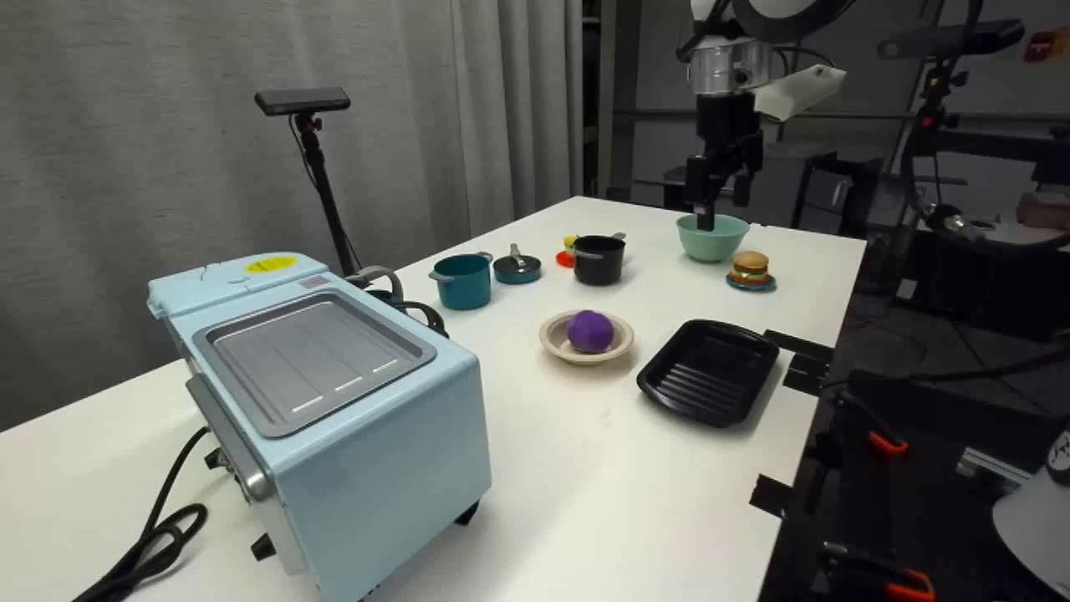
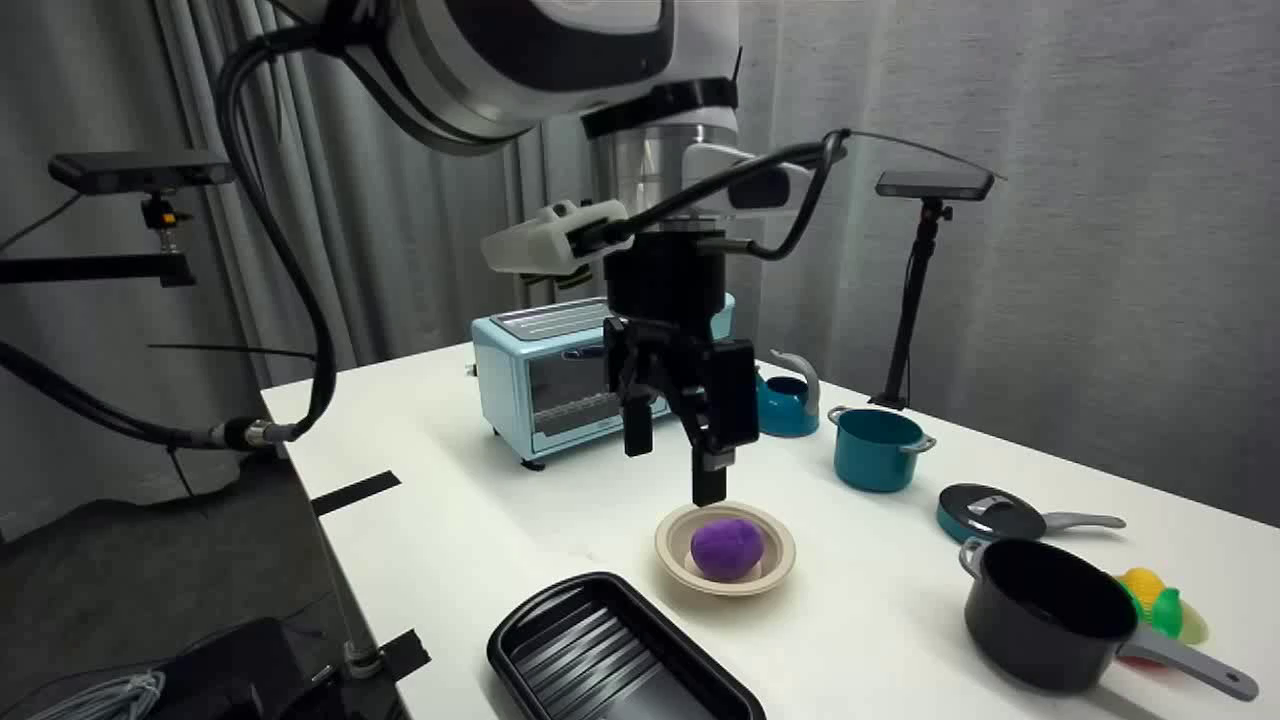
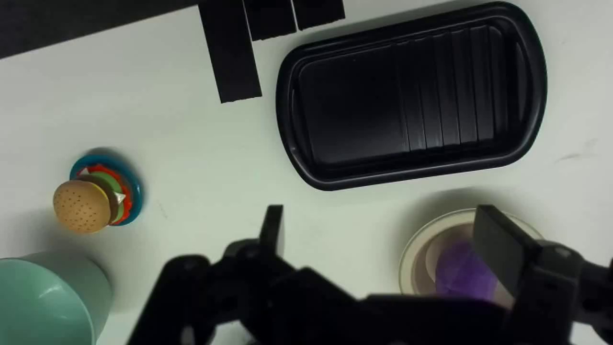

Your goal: Pick up the purple plush toy from the plate and put it on the table

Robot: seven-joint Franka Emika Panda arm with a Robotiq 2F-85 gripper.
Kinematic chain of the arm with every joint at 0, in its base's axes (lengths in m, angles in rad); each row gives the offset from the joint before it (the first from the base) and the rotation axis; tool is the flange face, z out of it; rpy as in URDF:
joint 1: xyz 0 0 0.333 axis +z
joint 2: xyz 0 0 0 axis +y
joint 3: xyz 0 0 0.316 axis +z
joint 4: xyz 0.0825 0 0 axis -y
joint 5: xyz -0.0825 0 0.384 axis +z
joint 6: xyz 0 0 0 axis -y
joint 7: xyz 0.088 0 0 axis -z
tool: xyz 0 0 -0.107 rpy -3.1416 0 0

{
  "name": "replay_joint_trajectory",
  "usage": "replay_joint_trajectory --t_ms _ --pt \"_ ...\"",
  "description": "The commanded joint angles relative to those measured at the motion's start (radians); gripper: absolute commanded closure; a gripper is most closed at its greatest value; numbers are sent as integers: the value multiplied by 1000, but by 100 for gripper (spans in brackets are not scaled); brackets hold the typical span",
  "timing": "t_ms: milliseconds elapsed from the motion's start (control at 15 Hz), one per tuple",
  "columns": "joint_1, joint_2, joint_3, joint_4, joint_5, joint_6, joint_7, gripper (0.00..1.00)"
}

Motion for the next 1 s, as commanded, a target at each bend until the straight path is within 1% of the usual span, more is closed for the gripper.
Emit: replay_joint_trajectory --t_ms 0,800,933 --pt "13 2 -13 1 -4 -2 3 0" --pt "13 2 -13 2 -4 -2 3 0" --pt "18 22 -7 13 -1 -4 12 0"
